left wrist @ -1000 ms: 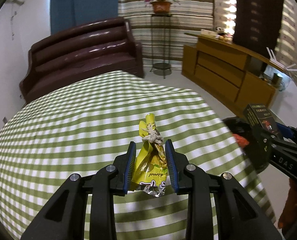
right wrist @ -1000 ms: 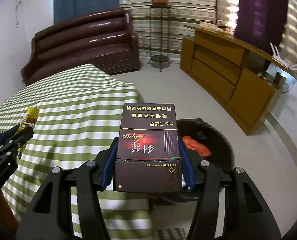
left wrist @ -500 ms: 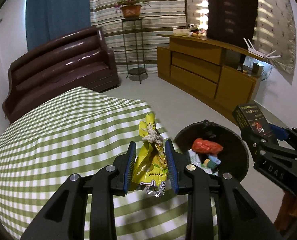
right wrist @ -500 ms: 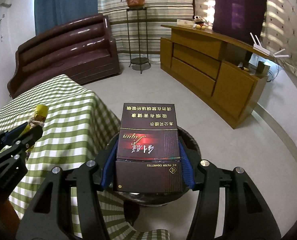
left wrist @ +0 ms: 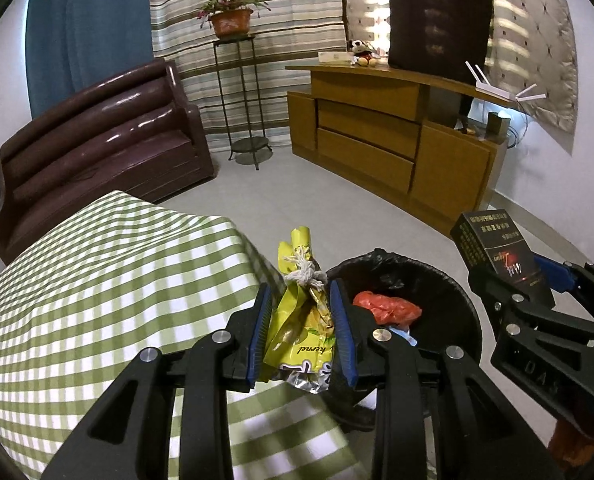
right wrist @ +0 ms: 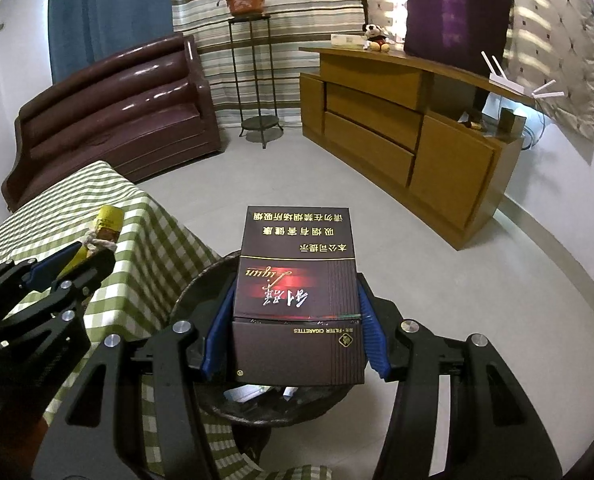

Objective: Collect trash
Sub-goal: 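Carry the yellow wrapper and dark box over the black bin with both tools, then open both tools to drop the wrapper and box into the bin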

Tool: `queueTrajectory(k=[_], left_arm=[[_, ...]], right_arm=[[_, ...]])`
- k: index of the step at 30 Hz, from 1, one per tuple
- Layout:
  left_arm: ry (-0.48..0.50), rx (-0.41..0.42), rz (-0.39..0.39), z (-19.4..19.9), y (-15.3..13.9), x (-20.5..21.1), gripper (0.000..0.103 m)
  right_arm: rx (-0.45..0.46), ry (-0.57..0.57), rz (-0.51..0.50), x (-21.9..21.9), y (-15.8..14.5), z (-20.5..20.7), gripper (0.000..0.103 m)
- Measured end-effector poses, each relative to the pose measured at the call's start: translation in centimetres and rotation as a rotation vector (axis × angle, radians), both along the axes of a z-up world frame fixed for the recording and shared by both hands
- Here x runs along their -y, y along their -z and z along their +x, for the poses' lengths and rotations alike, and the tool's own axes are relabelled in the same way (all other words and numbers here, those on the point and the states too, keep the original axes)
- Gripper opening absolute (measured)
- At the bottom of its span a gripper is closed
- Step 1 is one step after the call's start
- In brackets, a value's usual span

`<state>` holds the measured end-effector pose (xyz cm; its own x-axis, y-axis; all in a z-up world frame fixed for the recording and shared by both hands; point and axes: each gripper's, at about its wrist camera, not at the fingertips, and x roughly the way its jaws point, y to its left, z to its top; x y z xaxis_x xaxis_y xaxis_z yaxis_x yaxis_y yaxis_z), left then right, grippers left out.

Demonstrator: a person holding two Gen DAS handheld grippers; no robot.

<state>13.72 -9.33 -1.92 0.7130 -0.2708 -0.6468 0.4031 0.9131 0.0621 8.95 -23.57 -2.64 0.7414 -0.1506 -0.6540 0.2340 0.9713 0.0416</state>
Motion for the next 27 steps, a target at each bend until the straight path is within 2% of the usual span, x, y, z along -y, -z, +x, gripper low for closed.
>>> queueTrajectory(k=[11,16,21,25,27], left_arm=[[-0.005,-0.027,0.036,1.8,1.2,1.9,0.031],[-0.008,-0.073,0.041,2.7,1.7,2.6,0.032],[0.002,-0.067,0.06,2.6,1.9,3.1,0.032],[-0.011,-0.078,0.059,2.7,2.0,3.0,0.042],[-0.015,-0.079,0.058,2.8,2.0,2.9,0.043]], right_arm=[[-0.018,0.014,0.022,0.9,1.3,1.4,0.054],[-0.031,0.021,0.03,0.9,2.0,1.8,0.054],[-0.039,0.028,0.036,1.2,2.3,2.2,0.054],[-0.037,0.031,0.043,1.3,2.4,2.4,0.056],[-0.035,0.034,0.044,1.4,2.4,2.4,0.057]])
